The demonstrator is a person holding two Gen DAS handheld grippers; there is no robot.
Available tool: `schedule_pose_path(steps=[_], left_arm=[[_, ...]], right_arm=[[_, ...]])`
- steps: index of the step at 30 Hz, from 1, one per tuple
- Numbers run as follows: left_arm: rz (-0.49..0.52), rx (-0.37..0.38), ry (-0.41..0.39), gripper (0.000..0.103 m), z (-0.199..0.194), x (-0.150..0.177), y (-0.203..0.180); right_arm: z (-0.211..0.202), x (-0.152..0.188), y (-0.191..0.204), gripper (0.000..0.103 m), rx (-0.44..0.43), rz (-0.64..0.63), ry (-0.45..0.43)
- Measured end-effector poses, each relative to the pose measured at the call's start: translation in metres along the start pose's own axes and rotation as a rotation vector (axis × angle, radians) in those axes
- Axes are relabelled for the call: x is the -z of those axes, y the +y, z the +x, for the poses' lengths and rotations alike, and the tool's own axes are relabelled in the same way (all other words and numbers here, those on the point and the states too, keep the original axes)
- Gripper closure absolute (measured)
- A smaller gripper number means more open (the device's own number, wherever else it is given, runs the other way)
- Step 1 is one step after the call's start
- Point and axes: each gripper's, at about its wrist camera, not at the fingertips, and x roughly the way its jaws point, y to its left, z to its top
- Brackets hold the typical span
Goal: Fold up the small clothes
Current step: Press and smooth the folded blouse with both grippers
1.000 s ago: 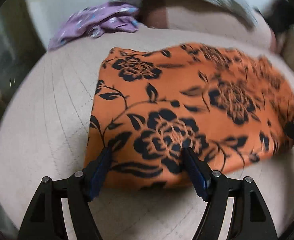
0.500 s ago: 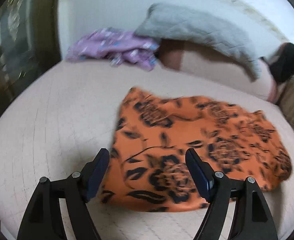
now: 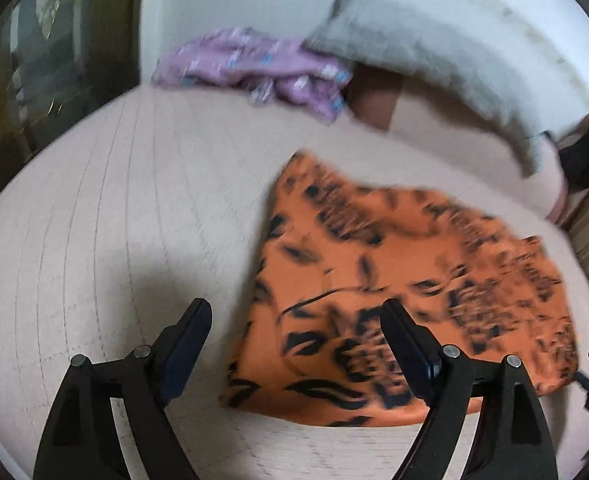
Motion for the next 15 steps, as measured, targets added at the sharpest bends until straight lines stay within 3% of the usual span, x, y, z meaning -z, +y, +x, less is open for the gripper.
schedule_pose_path(steps=[1,5,11,15], left_arm=[[0.014,0.019,-0.025,0.016,-0.005,0.001,-0.004],[0.055,0.069,-0.047,0.016,-0.009,0.005,-0.021],[0.056,0.071,0.069,0.016,0.014,0.012,-0.026],[0.154,-0.013,0.155,0.012,0.039,0.024,-0.04]], right_arm=[[-0.002,0.004,0.001,0.035,-0.009,-0.004,0.006],[0.006,0.024,0.008,0.034,-0.022,-0.016,0.022],[0.025,0.024,-0.01,0.034,-0.045,0.068,0.022],[0.032,0.023,-0.007,0.034,-0.04,0.065,0.02]])
